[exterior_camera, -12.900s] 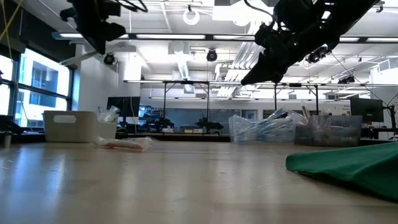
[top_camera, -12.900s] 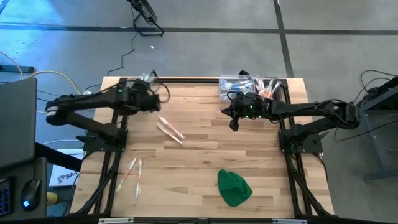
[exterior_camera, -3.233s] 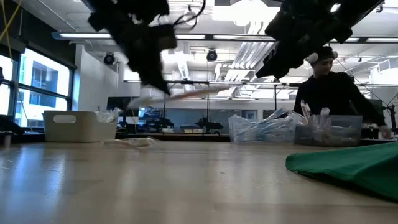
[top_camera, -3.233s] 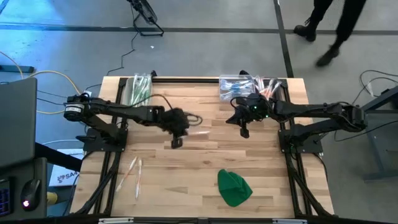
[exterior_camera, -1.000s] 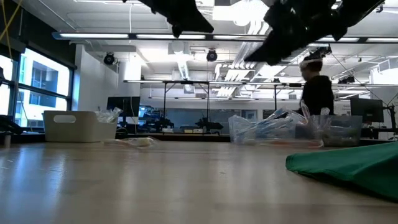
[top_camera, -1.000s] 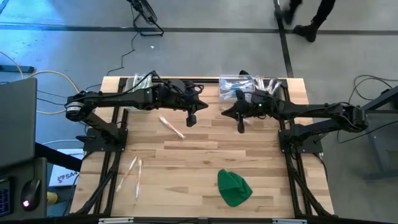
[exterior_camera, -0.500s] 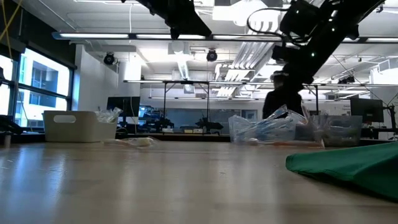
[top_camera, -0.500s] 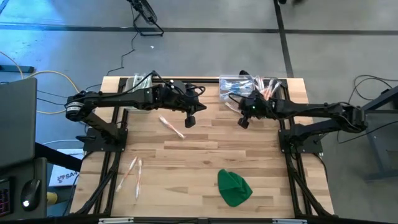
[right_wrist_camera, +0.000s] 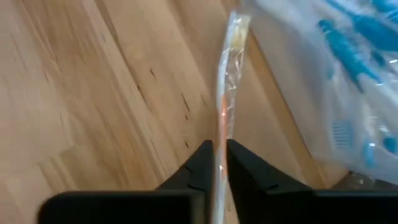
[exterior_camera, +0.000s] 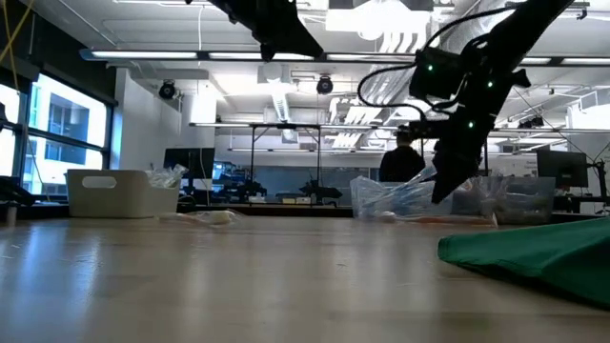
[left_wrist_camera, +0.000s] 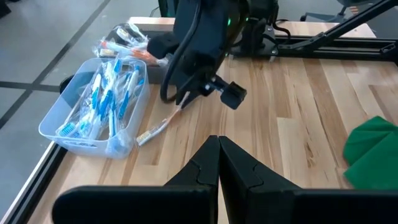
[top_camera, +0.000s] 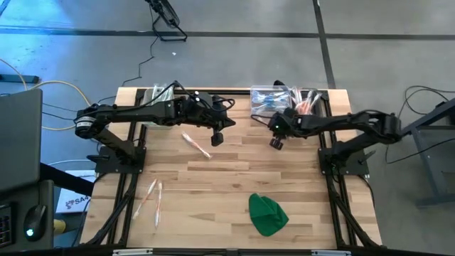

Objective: Pick & Place Toothbrushes
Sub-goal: Put the orange toothbrush into the black bin

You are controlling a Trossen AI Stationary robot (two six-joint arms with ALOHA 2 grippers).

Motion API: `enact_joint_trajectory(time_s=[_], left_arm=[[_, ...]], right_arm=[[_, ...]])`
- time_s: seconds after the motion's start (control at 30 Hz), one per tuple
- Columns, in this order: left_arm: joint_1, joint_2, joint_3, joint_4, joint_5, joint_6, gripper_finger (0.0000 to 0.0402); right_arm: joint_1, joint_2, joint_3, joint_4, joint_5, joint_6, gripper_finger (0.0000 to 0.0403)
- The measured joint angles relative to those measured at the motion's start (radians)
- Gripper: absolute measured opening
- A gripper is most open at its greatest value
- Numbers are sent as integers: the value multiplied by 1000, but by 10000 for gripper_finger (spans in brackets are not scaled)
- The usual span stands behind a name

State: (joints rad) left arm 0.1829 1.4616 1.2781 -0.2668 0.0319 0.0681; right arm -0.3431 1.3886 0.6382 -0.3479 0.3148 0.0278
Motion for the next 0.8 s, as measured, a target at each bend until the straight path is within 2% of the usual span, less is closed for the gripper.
enact_joint_trajectory(time_s=[0.3,0.43,0.53,0.6,0.7,0.8], left_arm=[[0,0,0,1,0,3,0],[0,0,0,0,2,3,0],[0,0,0,-6,2,3,0],[0,0,0,-7,2,3,0],[0,0,0,-19,2,2,0],[0,0,0,-29,2,2,0]], right_arm=[[0,117,0,6,-3,-5,192],[-10,162,5,18,4,-6,243],[-32,180,7,28,-30,-7,256],[-56,180,7,34,-104,-5,252],[-97,181,6,39,-220,0,229],[-137,183,6,36,-290,1,200]])
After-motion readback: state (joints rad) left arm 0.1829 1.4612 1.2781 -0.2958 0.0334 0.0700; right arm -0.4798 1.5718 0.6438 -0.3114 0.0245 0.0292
